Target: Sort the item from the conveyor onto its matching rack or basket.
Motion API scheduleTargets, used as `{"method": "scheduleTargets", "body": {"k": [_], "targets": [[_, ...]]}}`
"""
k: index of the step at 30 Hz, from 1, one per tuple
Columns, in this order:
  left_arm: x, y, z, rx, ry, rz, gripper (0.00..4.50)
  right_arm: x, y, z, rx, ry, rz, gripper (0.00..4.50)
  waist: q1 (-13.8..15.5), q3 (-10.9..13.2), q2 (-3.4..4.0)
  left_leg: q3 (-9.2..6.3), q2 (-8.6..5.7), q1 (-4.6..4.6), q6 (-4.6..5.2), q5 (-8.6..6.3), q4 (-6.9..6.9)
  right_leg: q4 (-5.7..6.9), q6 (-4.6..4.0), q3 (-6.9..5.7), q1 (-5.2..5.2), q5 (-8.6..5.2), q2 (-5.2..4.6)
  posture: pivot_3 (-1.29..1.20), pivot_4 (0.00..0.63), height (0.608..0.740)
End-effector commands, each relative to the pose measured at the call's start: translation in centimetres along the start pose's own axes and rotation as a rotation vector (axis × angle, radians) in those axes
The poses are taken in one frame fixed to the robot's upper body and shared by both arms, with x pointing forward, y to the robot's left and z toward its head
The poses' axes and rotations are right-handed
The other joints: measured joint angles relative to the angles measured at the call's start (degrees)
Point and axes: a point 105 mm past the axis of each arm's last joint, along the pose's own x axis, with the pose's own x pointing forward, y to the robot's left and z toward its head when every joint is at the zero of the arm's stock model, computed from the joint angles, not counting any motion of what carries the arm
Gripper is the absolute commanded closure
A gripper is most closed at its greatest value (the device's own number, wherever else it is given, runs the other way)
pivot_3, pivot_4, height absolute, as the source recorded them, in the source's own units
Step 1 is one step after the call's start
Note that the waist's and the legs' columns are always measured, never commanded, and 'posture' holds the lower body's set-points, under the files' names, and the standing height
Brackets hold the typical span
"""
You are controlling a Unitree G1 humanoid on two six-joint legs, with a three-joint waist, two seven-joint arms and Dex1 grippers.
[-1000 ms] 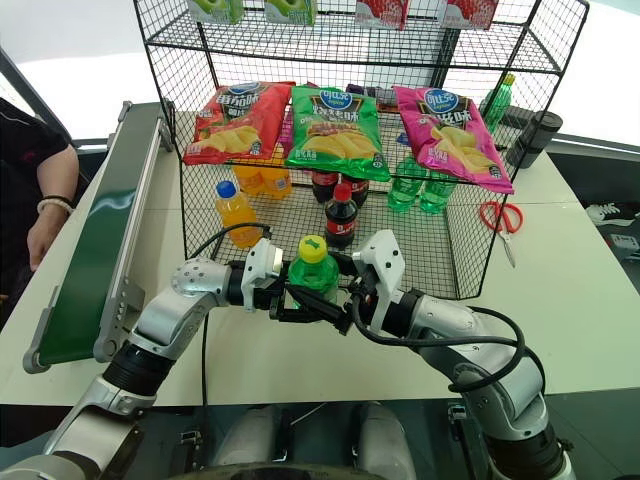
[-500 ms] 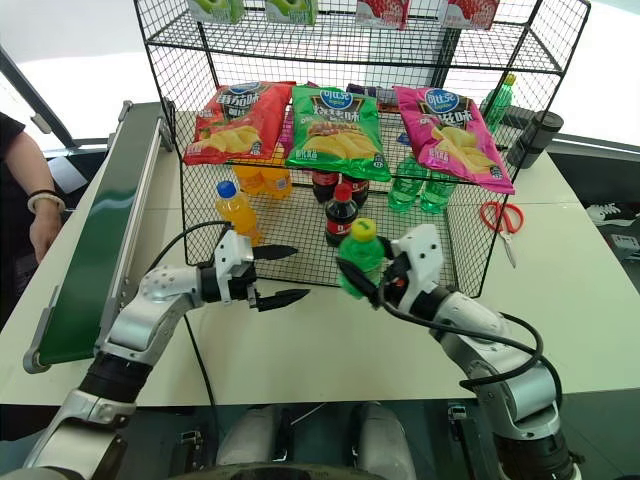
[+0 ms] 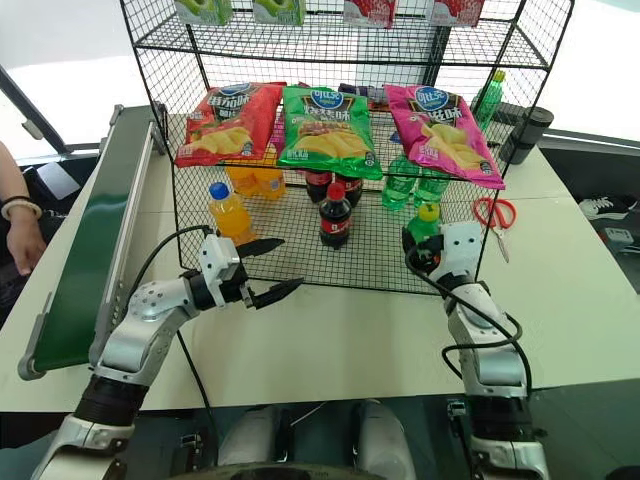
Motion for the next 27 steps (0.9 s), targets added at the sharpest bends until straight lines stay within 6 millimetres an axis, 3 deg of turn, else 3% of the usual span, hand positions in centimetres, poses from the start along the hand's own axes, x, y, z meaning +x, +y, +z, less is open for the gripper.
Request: {"method": "scheduleTargets", "body": {"k": [1, 14, 15, 16, 27], "targets": [[-0.2, 0.1, 1.5, 0.037, -0.042, 0.004, 0.07, 1.0, -0.6, 1.7, 0.011, -0.093, -0.016, 1.34, 0.0, 0.0, 0.01, 0.0, 0.0, 0.0, 0.0, 0.0, 0.0, 0.0, 0.0, 0.0, 0.0, 0.0, 0.0, 0.0, 0.15, 0.733], [-0.1, 0.0, 1.5, 0.04, -0.039, 0.0, 0.07, 2.3, -0.3, 0.1, 0.078, -0.069, 0.015, 1.34, -0.3, 0.0, 0.06, 0.02, 0.01, 0.05, 0.0, 0.0, 0.0, 0.06, 0.0, 0.03, 0.01, 0.01, -0.03, 0.0, 0.15, 0.733], [-0.1, 0.0, 1.5, 0.039, -0.039, -0.001, 0.0, 2.2, -0.3, 0.1, 0.08, -0.069, 0.016, 0.32, -0.4, 0.0, 0.06, 0.02, 0.01, 0.05, 0.0, 0.0, 0.0, 0.06, 0.0, 0.04, 0.01, 0.01, -0.03, 0.0, 0.15, 0.733], [-0.1, 0.0, 1.5, 0.039, -0.039, -0.001, 0.0, 2.2, -0.3, 0.1, 0.085, -0.068, 0.018, 0.05, -0.4, 0.0, 0.07, 0.02, 0.01, 0.05, 0.0, 0.0, 0.0, 0.07, 0.0, 0.04, 0.01, 0.01, -0.03, 0.0, 0.15, 0.733], [0.1, 0.0, 1.5, 0.039, -0.038, 0.002, 0.0, -0.7, -1.1, 1.0, -0.052, -0.051, 0.013, 0.02, 0.0, 0.0, 0.1, 0.04, -0.02, 0.04, 0.0, 0.0, 0.01, 0.08, 0.01, 0.04, 0.01, 0.01, -0.11, 0.0, 0.15, 0.733]]}}
